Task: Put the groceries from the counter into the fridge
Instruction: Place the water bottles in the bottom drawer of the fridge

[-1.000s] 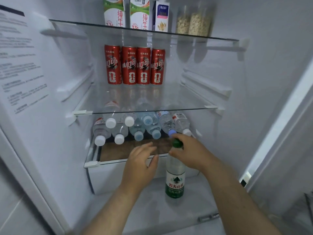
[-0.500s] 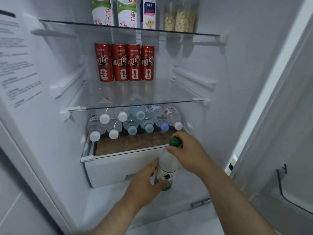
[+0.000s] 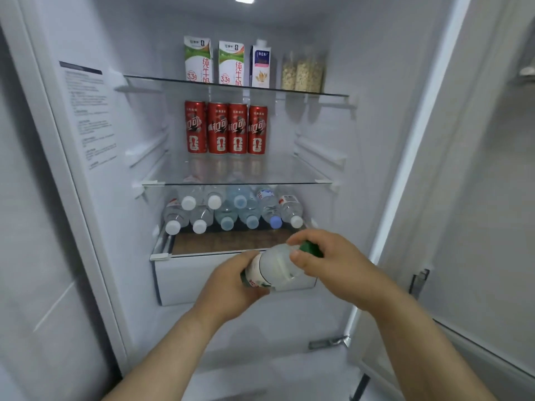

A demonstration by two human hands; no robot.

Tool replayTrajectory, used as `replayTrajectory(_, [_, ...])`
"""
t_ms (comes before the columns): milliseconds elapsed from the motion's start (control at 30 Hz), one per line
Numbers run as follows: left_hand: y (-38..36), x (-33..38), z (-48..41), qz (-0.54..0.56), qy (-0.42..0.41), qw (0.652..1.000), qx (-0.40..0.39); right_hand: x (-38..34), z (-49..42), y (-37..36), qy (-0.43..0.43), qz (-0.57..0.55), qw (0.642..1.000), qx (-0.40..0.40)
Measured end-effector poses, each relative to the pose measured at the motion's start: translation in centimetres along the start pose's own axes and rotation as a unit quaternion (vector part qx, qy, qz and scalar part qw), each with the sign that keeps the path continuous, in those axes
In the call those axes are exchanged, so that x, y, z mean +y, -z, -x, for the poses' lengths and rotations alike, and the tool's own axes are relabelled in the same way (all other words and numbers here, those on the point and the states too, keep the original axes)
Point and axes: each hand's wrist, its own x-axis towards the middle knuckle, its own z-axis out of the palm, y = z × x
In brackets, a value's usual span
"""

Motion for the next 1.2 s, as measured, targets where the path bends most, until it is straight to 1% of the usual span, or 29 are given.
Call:
replayTrajectory(100, [0.5, 1.1, -0.4, -0.034, -0.034, 0.999, 0.003, -0.6, 1.4, 1.1, -0.032, -0.016, 0.998, -0.059])
replayTrajectory(167, [0.7, 1.6, -0.6, -0.050, -0.052, 0.997, 0.013, -0.6, 1.9, 1.0, -0.049, -0.016, 0.997, -0.060])
replayTrajectory(233, [0.8, 1.8, -1.0, -0.075, -0.062, 0.995, 0.018, -0.5, 2.2, 0.7, -0.061, -0.015, 0.997, -0.033])
replayTrajectory(367, [0.9, 2.2, -1.9, -0.103, -0.078, 0.991, 0.015, -0.2, 2.6, 0.4, -0.056, 0.008, 0.997, 0.046])
replayTrajectory(500, [0.7, 2.0, -3.3, -0.126, -0.105, 0.985, 0.051, 0.6, 2.1, -0.2, -0.044, -0.038, 0.994, 0.095])
replayTrajectory(567, [0.6, 1.7, -4.3, -0.143, -0.092, 0.984, 0.060, 0.8, 1.6, -0.6, -0.038, -0.069, 0.989, 0.126])
replayTrajectory(667, [0.8, 1.1, -5.9, -0.152, -0.055, 0.986, 0.050, 1.5, 0.5, -1.5, -0.038, -0.095, 0.979, 0.177])
replayTrajectory(800, [1.8, -0.4, -7.4, -0.160, -0.055, 0.984, 0.056, 2.6, -1.5, -3.1, -0.045, -0.109, 0.965, 0.235])
replayTrajectory(900, [2.9, -1.9, -8.9, -0.179, -0.054, 0.978, 0.093, 3.5, -3.1, -3.6, -0.044, -0.134, 0.949, 0.284])
replayTrajectory(1033, [4.2, -3.5, -12.3, -0.212, -0.099, 0.963, 0.136, 4.3, -5.3, -4.1, -0.033, -0.122, 0.938, 0.323])
replayTrajectory(1100, [4.6, -3.8, -14.1, -0.249, -0.114, 0.953, 0.128, 4.7, -6.6, -4.4, -0.026, -0.127, 0.936, 0.329])
replayTrajectory(1200, [4.5, -4.8, -15.9, -0.347, -0.076, 0.932, 0.077, 5.0, -9.1, -5.0, -0.022, -0.120, 0.937, 0.327])
